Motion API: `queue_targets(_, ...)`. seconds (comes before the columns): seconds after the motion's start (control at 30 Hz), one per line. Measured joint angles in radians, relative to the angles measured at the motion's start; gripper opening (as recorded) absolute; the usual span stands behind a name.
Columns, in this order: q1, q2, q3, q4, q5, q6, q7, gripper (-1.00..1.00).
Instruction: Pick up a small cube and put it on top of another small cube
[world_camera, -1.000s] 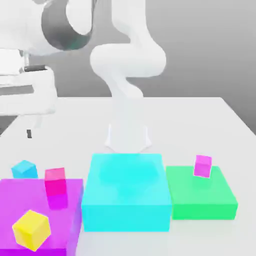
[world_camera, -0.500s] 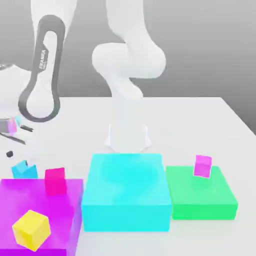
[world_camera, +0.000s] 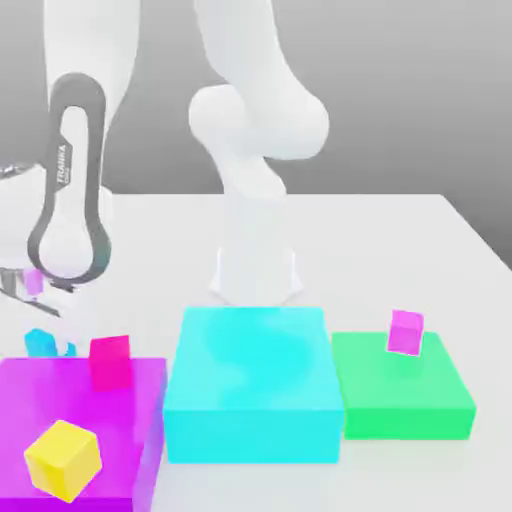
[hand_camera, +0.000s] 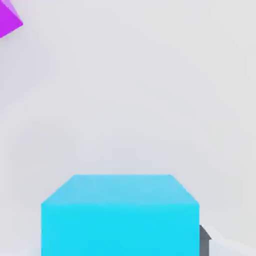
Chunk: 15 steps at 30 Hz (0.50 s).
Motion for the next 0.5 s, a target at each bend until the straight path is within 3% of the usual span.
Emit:
queue_targets(0.27, 0.153, -0.162, -0.216, -0.049, -0.29, -0.097, 0.218, -1.0)
queue_targets(0.37, 0.172, -0.179, -0.242, -0.024, -0.355, -0.117, 0.307, -1.0)
queue_targets(0.5, 0.289, -0.23, -0.162, 0.033, -0.381, -0.167, 0.33, -1.0)
